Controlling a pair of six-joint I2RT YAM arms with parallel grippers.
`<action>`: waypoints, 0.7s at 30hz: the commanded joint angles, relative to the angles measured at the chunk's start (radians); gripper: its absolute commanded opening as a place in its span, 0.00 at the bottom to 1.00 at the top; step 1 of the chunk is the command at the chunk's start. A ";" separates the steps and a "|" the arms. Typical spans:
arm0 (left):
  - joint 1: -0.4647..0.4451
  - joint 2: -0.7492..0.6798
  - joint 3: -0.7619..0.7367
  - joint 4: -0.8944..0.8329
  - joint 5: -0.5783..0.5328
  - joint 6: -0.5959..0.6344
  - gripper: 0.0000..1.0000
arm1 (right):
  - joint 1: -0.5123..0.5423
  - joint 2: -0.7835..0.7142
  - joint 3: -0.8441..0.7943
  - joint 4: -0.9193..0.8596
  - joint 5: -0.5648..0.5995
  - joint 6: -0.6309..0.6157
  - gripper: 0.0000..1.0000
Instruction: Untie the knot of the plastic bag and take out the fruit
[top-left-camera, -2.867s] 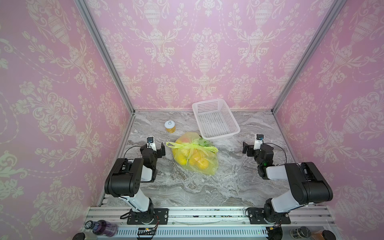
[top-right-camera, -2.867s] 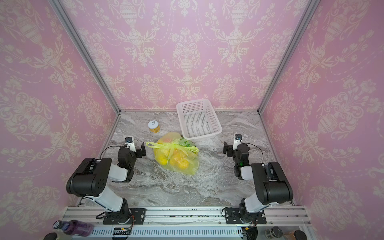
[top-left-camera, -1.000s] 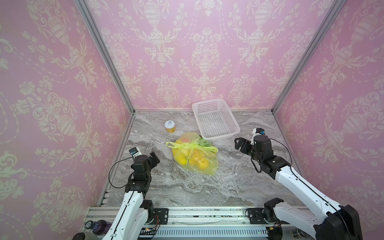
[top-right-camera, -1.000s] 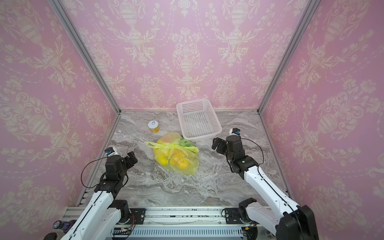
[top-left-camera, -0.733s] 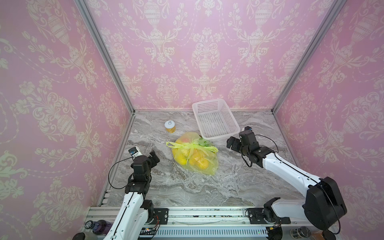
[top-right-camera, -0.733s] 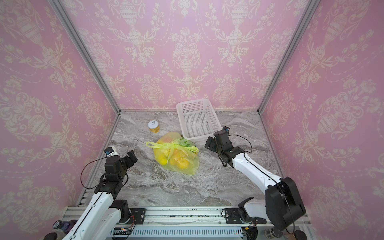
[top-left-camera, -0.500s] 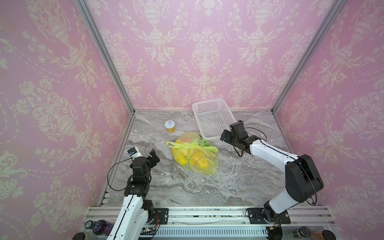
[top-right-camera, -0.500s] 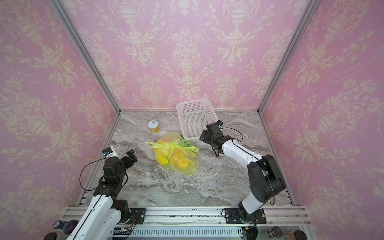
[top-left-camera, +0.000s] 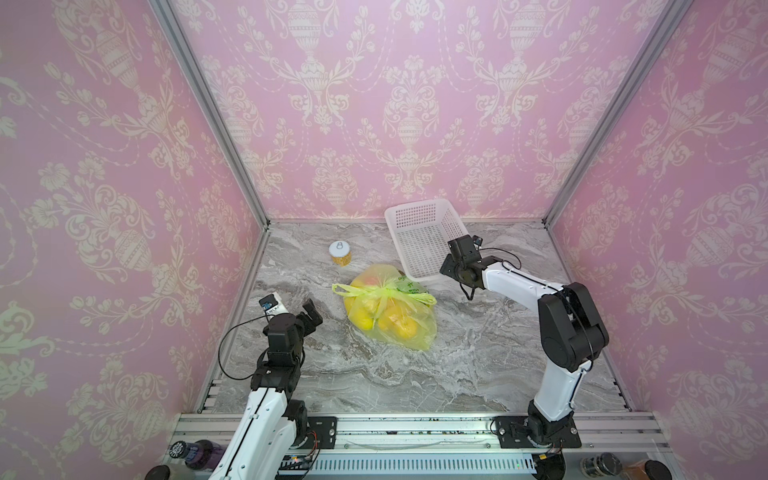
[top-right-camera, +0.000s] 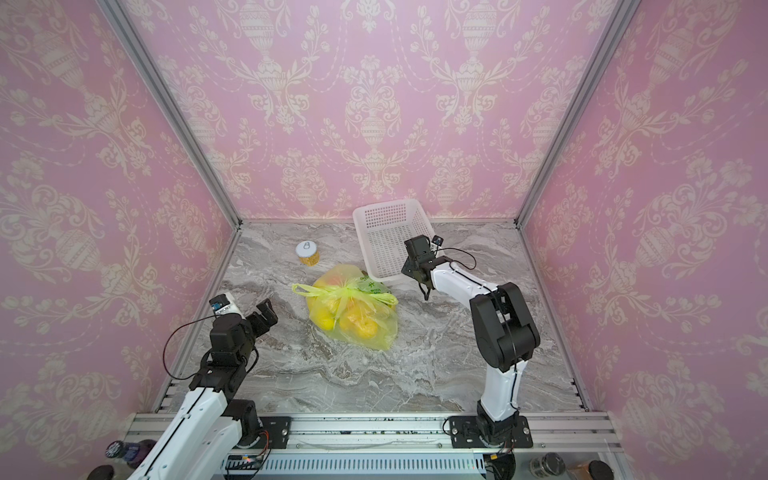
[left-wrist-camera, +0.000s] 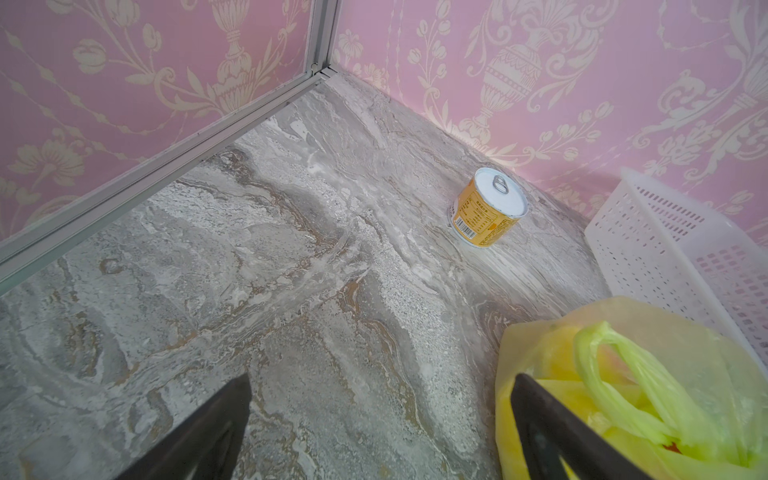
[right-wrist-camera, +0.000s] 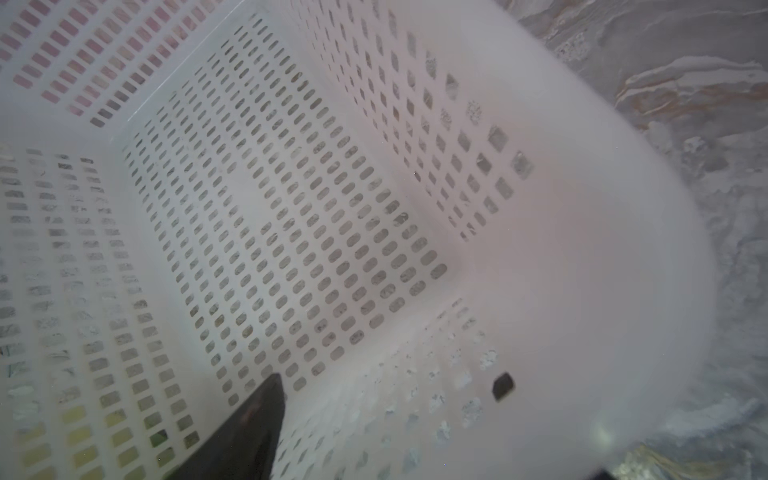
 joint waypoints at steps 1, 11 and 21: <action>-0.008 0.021 -0.010 0.044 0.009 -0.008 0.99 | -0.035 0.004 -0.009 -0.059 0.019 0.012 0.72; -0.016 0.057 -0.001 0.061 0.012 -0.004 0.99 | -0.106 -0.202 -0.245 -0.075 0.094 -0.002 0.64; -0.023 0.049 -0.004 0.055 0.011 -0.001 0.99 | -0.203 -0.415 -0.395 -0.161 0.132 -0.063 0.57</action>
